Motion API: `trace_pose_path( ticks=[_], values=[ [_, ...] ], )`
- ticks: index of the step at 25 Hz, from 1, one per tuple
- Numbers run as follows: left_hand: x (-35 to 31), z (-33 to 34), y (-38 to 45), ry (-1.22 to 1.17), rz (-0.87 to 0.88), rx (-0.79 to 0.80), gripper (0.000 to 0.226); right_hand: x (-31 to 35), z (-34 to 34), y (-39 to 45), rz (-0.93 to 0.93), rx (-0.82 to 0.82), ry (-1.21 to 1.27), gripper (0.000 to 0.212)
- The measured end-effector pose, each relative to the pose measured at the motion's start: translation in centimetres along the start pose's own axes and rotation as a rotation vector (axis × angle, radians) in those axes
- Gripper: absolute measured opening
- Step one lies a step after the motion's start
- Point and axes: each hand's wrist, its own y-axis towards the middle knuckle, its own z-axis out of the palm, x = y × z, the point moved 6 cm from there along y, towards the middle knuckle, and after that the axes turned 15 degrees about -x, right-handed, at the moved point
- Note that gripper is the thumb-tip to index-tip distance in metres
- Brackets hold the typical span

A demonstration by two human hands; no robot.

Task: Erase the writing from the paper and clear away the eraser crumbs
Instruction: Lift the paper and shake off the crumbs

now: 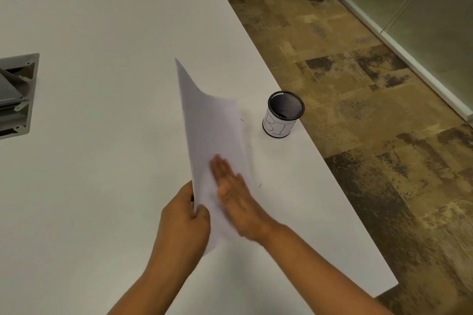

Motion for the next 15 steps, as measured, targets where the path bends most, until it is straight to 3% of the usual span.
trace_pose_path(
  ticks=[2,3,7,8,12,13,15],
  values=[
    [0.3,-0.7,0.2,0.011,-0.024,-0.006,0.032,-3.8,-1.4,0.7,0.269,-0.023,-0.15,0.053],
    [0.5,-0.8,0.2,0.023,-0.035,-0.004,0.032,-4.1,-1.9,0.8,0.289,-0.061,-0.178,0.052],
    [0.6,-0.5,-0.4,0.047,-0.023,0.049,0.031,2.7,0.1,2.1,-0.172,-0.141,0.015,0.05],
    [0.6,-0.5,-0.7,0.043,-0.011,0.064,0.032,3.1,0.6,2.7,-0.185,-0.116,0.027,0.049],
    [0.9,-1.7,-1.4,0.071,0.025,0.05,0.039,-1.6,-1.1,4.6,0.274,-0.14,-0.18,0.054],
    [1.2,-1.9,-1.4,0.082,0.029,0.035,0.04,-1.0,-1.2,4.6,0.226,-0.18,-0.17,0.055],
    [1.7,-1.8,-1.3,0.087,0.02,0.047,0.042,2.6,0.0,4.7,-0.068,-0.255,-0.026,0.057]
  ],
)
